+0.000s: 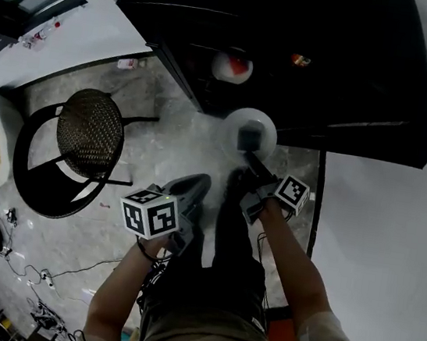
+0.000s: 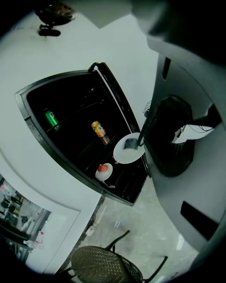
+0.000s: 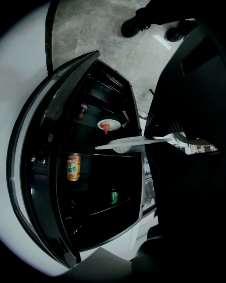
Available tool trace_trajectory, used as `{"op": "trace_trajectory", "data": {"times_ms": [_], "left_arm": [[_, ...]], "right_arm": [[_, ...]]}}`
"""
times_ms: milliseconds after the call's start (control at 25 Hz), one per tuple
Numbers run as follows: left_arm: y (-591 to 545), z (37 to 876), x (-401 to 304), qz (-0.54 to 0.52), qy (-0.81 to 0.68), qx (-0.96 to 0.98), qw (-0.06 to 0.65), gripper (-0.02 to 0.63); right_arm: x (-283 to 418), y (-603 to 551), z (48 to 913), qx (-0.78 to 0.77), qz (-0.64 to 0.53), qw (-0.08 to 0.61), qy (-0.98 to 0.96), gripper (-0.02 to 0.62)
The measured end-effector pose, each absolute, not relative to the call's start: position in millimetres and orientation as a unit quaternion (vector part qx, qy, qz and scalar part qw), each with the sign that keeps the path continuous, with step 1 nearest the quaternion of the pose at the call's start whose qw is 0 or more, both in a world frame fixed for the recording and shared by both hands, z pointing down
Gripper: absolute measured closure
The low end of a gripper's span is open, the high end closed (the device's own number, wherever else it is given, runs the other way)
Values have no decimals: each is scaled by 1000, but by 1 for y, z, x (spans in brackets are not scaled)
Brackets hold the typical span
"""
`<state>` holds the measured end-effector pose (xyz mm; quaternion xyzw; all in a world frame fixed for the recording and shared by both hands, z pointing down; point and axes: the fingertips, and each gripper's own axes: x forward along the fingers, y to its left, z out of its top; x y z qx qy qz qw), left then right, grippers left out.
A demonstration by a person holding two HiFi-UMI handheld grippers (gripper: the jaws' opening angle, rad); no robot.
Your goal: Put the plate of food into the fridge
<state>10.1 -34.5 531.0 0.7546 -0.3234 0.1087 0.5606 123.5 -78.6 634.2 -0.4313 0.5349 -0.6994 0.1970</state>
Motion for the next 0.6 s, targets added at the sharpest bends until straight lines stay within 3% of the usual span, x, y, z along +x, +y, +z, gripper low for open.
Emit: {"op": "trace_trajectory", "data": {"times_ms": [600], "left_arm": [[-34, 565, 8, 109, -324, 741, 578, 594]], "right_arm": [[137, -98, 691, -457, -695, 201, 518, 563]]}}
